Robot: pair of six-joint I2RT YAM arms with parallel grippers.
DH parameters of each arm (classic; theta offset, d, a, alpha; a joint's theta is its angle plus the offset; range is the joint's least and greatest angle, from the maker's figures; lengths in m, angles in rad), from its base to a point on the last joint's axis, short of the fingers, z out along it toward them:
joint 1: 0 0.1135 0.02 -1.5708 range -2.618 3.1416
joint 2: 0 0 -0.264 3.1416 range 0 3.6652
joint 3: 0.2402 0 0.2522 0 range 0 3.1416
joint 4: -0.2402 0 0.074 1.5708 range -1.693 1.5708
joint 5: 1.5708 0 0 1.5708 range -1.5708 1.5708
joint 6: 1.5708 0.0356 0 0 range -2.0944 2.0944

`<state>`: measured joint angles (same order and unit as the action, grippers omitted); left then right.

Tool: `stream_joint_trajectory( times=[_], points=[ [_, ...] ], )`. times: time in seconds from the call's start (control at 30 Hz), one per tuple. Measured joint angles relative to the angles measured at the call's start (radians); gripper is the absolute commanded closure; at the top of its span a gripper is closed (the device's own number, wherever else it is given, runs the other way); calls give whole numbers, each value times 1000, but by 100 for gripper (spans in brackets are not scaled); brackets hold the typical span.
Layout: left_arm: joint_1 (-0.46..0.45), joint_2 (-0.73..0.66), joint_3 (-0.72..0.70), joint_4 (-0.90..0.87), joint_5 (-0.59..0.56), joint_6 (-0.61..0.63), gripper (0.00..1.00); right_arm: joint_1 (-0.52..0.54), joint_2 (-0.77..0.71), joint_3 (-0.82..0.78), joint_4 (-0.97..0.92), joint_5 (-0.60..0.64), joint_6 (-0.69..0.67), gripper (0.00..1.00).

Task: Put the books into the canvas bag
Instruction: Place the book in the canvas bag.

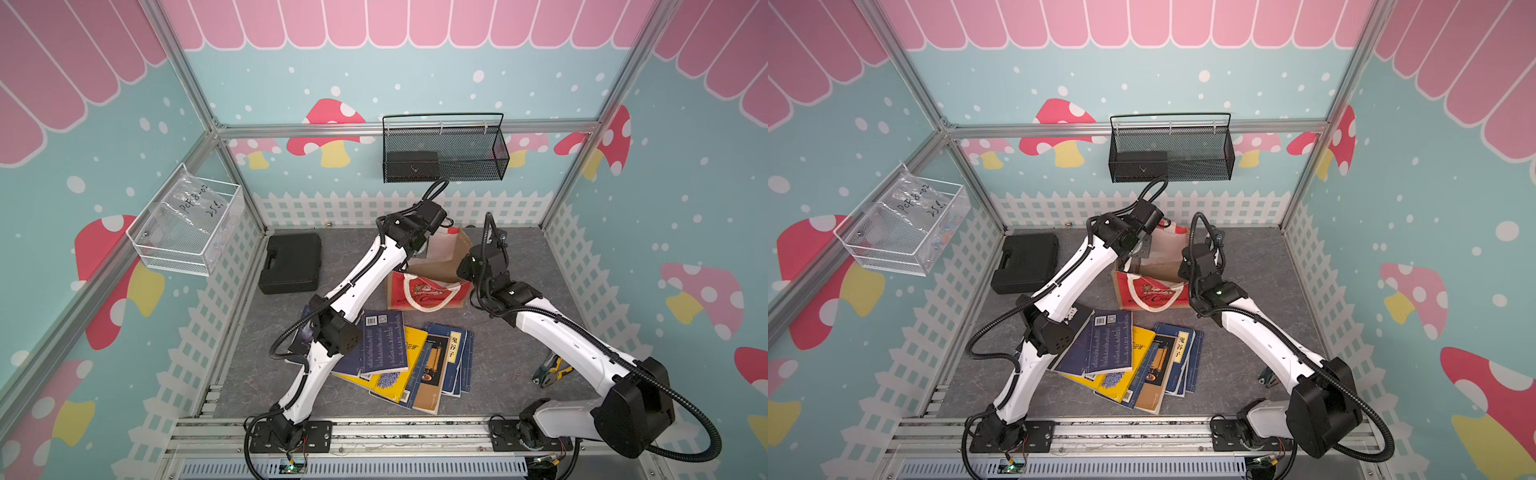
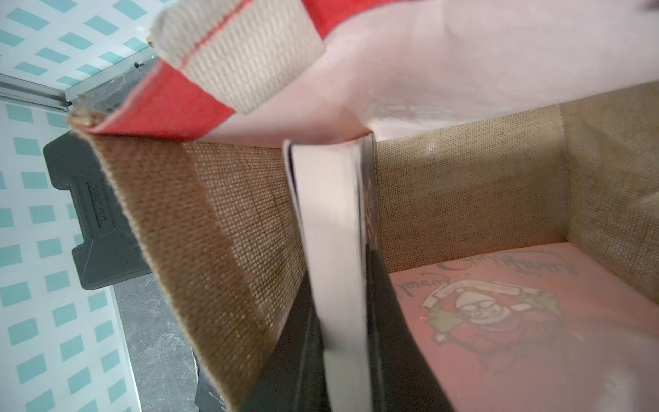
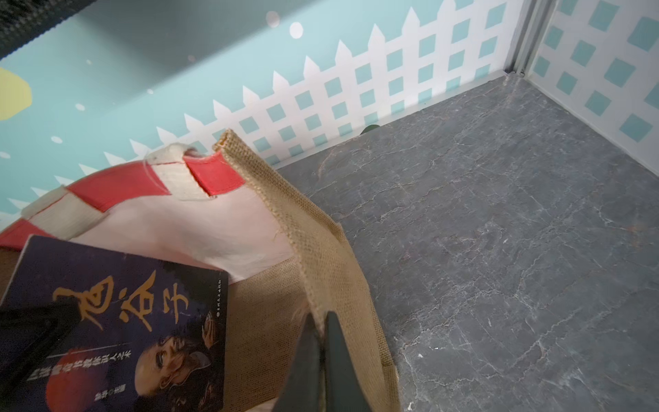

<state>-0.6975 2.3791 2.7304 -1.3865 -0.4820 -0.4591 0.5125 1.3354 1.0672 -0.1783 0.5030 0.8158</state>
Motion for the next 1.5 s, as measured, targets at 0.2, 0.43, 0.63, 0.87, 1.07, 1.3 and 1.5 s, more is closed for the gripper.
stream_joint_trajectory(
  times=[0.2, 0.43, 0.63, 0.87, 1.07, 1.3, 1.5],
  points=[
    [49, 13, 37, 19, 30, -9, 100, 7, 38, 8, 16, 15, 104, 100],
    [62, 13, 25, 42, 45, -4, 100, 26, 77, 25, 22, 31, 195, 96],
    [71, 14, 23, 52, 69, 21, 100, 27, 78, 25, 38, 26, 208, 61],
    [71, 46, 23, 71, 69, 48, 100, 33, 69, 27, 67, -2, 130, 18],
    [74, 62, 23, 79, 68, 51, 100, 33, 13, 27, 68, -8, 55, 2],
    [97, 62, 23, 85, 113, 47, 99, 32, -87, 27, 68, -10, -43, 0],
    [114, 62, 23, 98, 143, 45, 82, 33, -139, 27, 68, -26, -108, 0]
  ],
)
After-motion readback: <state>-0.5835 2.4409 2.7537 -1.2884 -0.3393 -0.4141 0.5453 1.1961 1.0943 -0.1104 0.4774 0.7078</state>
